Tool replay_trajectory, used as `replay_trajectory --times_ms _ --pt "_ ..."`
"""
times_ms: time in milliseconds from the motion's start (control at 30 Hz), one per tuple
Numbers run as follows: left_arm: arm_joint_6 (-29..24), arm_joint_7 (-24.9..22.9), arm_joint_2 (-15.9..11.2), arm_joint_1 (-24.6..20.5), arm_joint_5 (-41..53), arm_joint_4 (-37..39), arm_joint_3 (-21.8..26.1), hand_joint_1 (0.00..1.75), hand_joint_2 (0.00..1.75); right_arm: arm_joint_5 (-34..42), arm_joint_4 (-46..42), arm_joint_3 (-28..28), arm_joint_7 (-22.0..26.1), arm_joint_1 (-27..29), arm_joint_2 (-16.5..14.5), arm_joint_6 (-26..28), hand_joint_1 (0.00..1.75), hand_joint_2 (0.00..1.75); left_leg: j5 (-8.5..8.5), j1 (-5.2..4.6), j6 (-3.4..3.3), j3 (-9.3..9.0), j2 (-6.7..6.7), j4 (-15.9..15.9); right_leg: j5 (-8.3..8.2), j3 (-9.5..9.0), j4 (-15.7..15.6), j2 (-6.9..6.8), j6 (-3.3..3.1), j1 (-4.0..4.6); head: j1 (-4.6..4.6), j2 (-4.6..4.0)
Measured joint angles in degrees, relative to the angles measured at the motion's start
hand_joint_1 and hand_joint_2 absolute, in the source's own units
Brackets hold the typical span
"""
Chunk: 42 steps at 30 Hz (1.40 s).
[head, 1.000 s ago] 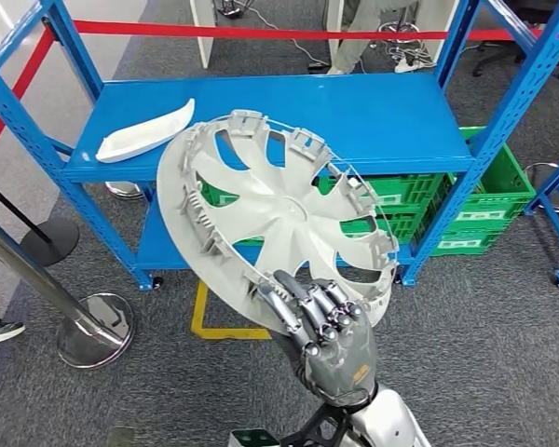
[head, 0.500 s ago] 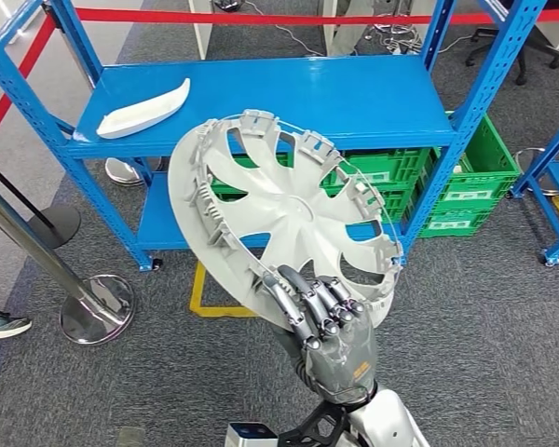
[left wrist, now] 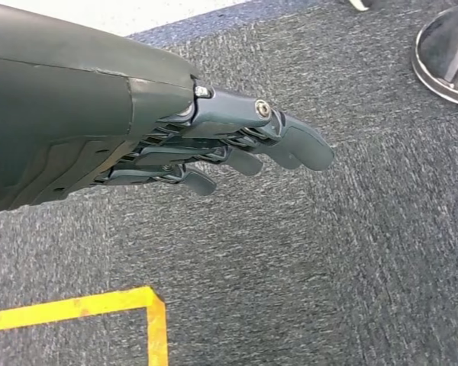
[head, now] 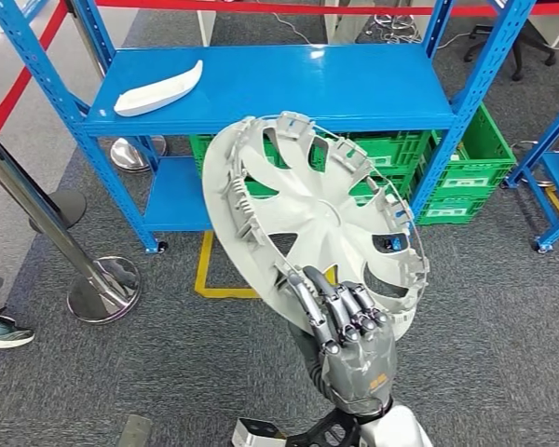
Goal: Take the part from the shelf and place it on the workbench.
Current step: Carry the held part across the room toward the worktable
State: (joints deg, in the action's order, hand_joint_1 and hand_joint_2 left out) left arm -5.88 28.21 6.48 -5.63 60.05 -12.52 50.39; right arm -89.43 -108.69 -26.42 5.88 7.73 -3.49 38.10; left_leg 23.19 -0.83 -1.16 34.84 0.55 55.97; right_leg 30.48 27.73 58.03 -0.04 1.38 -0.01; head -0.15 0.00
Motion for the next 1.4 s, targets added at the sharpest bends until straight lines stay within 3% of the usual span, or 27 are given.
replay_trajectory --times_ms 67,133,200,267,300,333,400,500,567,633,700,800,833,900,933,967,1000,1033,1067,1100,1167,1200,1233,1300,1333,1367,1400 --pt "-0.03 -0.29 0.11 -0.31 0.43 0.0 -0.44 0.0 1.75 -0.32 -0.96 0.09 -0.36 0.44 0.39 0.0 1.75 1.75 -1.0 0.08 0.52 0.55 0.04 0.09 0.47 -1.53 -2.99 0.11 -0.42 0.31 -0.02 0.0" --pt "-0.07 -0.48 0.16 -0.49 0.63 0.0 -0.61 0.0 1.75 -0.44 -1.55 0.18 -0.45 0.81 0.67 0.0 1.75 1.75 -0.59 0.26 1.09 1.06 -0.09 0.4 -0.41 -0.92 -3.26 -0.07 -1.32 0.22 0.05 0.0" --pt "-0.1 -0.57 0.24 -0.58 0.85 0.0 -0.83 0.0 1.75 -0.48 -2.01 0.29 -0.38 1.11 0.84 0.0 1.75 1.75 3.48 0.46 1.72 2.19 -0.28 3.88 -1.49 0.04 -3.45 -0.31 -2.32 -0.01 -0.14 0.0" --pt "-0.09 -0.64 0.34 -0.72 1.23 0.0 -1.23 0.0 1.75 -0.5 -2.4 0.44 0.02 1.6 0.95 0.0 1.75 1.75 8.84 0.8 2.28 3.79 -0.34 11.23 -2.47 1.44 -3.16 -0.4 -2.74 0.07 -0.34 0.0" --pt "-0.05 -0.75 0.36 -0.81 1.47 0.0 -1.48 0.0 1.75 -0.5 -2.61 0.6 0.39 1.96 0.98 0.0 1.75 1.75 10.23 0.96 2.48 4.19 -0.34 14.49 -2.9 2.23 -2.9 -0.45 -2.74 0.09 -0.37 0.0" --pt "-0.01 -0.94 0.36 -0.92 1.71 0.0 -1.73 0.0 1.75 -0.51 -2.87 0.84 0.83 2.37 1.01 0.0 1.75 1.75 10.38 1.07 2.62 3.96 -0.34 16.31 -3.27 3.08 -2.54 -0.48 -2.69 0.09 -0.37 0.0" --pt "0.07 -1.44 0.36 -1.21 2.2 0.0 -2.18 0.0 1.75 -0.51 -3.69 1.55 1.68 3.3 1.02 0.0 1.75 1.75 7.79 1.18 2.6 0.65 -0.35 13.6 -3.82 4.75 -1.59 -0.48 -2.46 0.06 -0.4 0.0" --pt "0.07 -1.81 0.34 -1.8 2.62 -0.01 -2.77 0.0 1.75 -0.5 -4.91 2.45 2.16 4.29 1.02 0.0 1.75 1.75 6.25 1.03 1.96 -6.46 -0.51 2.68 -4.6 6.54 -0.43 -0.45 -1.73 0.09 -0.36 0.0" --pt "0.07 -1.84 0.34 -2.02 2.75 -0.01 -3.13 0.0 1.75 -0.51 -5.37 2.85 2.23 4.49 1.02 0.0 1.75 1.75 6.67 0.73 1.5 -7.57 -0.58 0.21 -5.47 7.09 -0.35 -0.47 -1.05 0.05 -0.33 0.0" --pt "0.07 -1.91 0.41 -2.03 2.77 0.0 -3.29 0.0 1.75 -0.51 -5.66 3.19 2.33 4.63 1.02 0.0 1.75 1.75 5.8 0.68 0.82 -7.03 -0.48 -0.06 -6.08 7.36 -0.42 -0.44 -0.33 -0.09 -0.33 0.0" --pt "0.07 -1.97 0.48 -2.19 2.79 0.0 -3.35 0.0 1.75 -0.53 -5.88 3.47 2.5 4.94 1.02 0.0 1.75 1.75 4.53 0.82 0.04 -6.12 -0.24 -0.42 -3.55 8.39 1.51 -0.29 0.25 -0.16 -0.21 0.0" --pt "0.19 -2.0 0.54 -2.61 3.02 0.0 -3.57 0.0 1.75 -0.53 -6.32 4.04 3.1 5.76 1.02 0.0 1.75 1.75 2.45 0.63 -0.55 -3.62 -0.09 -0.42 4.71 11.44 11.9 -0.12 0.68 -0.23 0.08 0.0" --pt "0.24 -2.07 0.58 -2.69 3.18 0.0 -3.68 0.0 1.75 -0.53 -6.48 4.36 3.35 6.14 1.02 0.0 1.75 1.75 1.7 0.52 -0.56 -2.62 -0.06 -0.37 5.91 11.91 15.25 -0.12 0.74 -0.23 0.09 0.0" --pt "0.28 -2.26 0.67 -2.8 3.47 0.0 -3.9 0.0 1.75 -0.51 -6.82 4.91 3.81 6.84 1.02 0.0 1.75 1.75 0.29 0.38 -0.46 -0.61 0.05 -0.19 4.5 10.81 17.5 -0.12 0.74 -0.23 0.09 0.0" --pt "0.29 -2.37 0.72 -2.88 3.55 0.0 -4.05 0.0 1.75 -0.49 -7.06 5.19 3.99 7.13 1.02 0.0 1.75 1.75 -0.38 0.34 -0.36 0.39 0.1 -0.03 2.59 8.82 15.68 -0.13 0.69 -0.24 0.1 0.0" --pt "0.29 -2.42 0.75 -2.98 3.6 -0.01 -4.25 0.0 1.75 -0.46 -7.34 5.49 4.17 7.37 1.02 0.0 1.75 1.75 -1.01 0.33 -0.19 1.31 0.09 0.17 1.07 5.97 12.2 -0.12 0.66 -0.31 0.1 0.0" --pt "0.29 -2.46 0.75 -3.1 3.65 -0.01 -4.44 0.0 1.75 -0.44 -7.64 5.79 4.37 7.56 1.01 0.0 1.75 1.75 -1.59 0.27 0.04 2.11 0.04 0.4 0.77 2.57 7.63 -0.11 0.68 -0.34 0.12 0.0" --pt "0.29 -2.5 0.74 -3.24 3.71 -0.02 -4.61 0.0 1.75 -0.43 -8.01 6.11 4.57 7.74 0.99 0.0 1.75 1.75 -2.22 0.21 0.31 2.79 -0.01 0.64 1.16 -0.61 2.91 -0.02 0.49 -0.31 0.06 0.0" --pt "0.29 -2.55 0.73 -3.38 3.78 -0.02 -4.72 0.0 1.75 -0.44 -8.35 6.36 4.78 7.95 0.95 0.0 1.75 1.75 -2.9 0.18 0.55 3.18 -0.04 0.71 1.95 -2.45 -0.37 0.03 0.28 -0.22 0.04 0.0" --pt "0.26 -2.66 0.73 -3.49 3.85 -0.02 -4.79 0.0 1.75 -0.46 -8.66 6.55 4.99 8.17 0.88 0.0 1.75 1.75 -3.56 0.22 0.77 3.42 -0.05 0.66 2.58 -3.18 -2.2 0.08 -0.03 0.02 0.05 0.01" --pt "0.0 -3.14 0.78 -3.49 4.01 -0.02 -4.89 0.0 1.75 -0.51 -9.14 6.96 5.28 8.81 0.71 0.0 1.75 1.75 -4.6 0.54 1.2 3.71 -0.11 0.45 1.91 -2.2 -2.54 -0.08 -1.03 0.31 0.13 0.0" --pt "-0.21 -3.46 0.84 -3.35 4.05 -0.02 -4.94 0.0 1.75 -0.54 -9.31 7.2 5.42 9.09 0.61 0.0 1.75 1.75 -3.53 0.7 1.49 3.96 -0.17 0.94 1.33 -1.64 -2.49 -0.18 -1.64 0.36 0.08 0.0" --pt "-0.4 -3.74 0.9 -3.19 4.08 -0.02 -4.98 0.0 1.75 -0.55 -9.49 7.44 5.52 9.35 0.48 0.0 1.75 1.75 -1.18 0.8 1.78 4.28 -0.23 2.42 0.64 -0.95 -2.5 -0.29 -2.2 0.32 -0.08 0.0" --pt "-0.57 -4.01 1.08 -3.1 4.08 -0.02 -5.09 0.0 1.75 -0.54 -9.85 7.84 5.75 9.68 0.2 0.0 1.75 1.75 6.03 0.9 2.2 5.07 -0.28 8.51 -0.85 0.53 -2.44 -0.34 -2.9 0.43 -0.4 0.0" --pt "-0.58 -4.03 1.15 -3.22 4.08 -0.02 -5.16 0.0 1.75 -0.55 -10.03 8.0 5.9 9.82 0.09 0.0 1.75 1.75 8.66 0.92 2.25 5.34 -0.28 12.4 -1.59 1.35 -2.35 -0.35 -3.01 0.56 -0.48 0.0" --pt "-0.58 -4.03 1.2 -3.36 4.09 -0.02 -5.24 0.0 1.75 -0.56 -10.2 8.15 6.1 9.99 0.03 0.0 1.75 1.75 9.82 0.9 2.2 5.38 -0.29 15.64 -2.25 2.16 -2.25 -0.35 -3.09 0.72 -0.47 0.0" --pt "-0.58 -4.04 1.22 -3.49 4.12 -0.02 -5.33 0.0 1.75 -0.57 -10.37 8.32 6.33 10.2 0.01 0.0 1.75 1.75 9.41 0.83 2.01 4.8 -0.3 17.61 -2.89 3.13 -2.07 -0.35 -3.12 0.89 -0.47 0.0"
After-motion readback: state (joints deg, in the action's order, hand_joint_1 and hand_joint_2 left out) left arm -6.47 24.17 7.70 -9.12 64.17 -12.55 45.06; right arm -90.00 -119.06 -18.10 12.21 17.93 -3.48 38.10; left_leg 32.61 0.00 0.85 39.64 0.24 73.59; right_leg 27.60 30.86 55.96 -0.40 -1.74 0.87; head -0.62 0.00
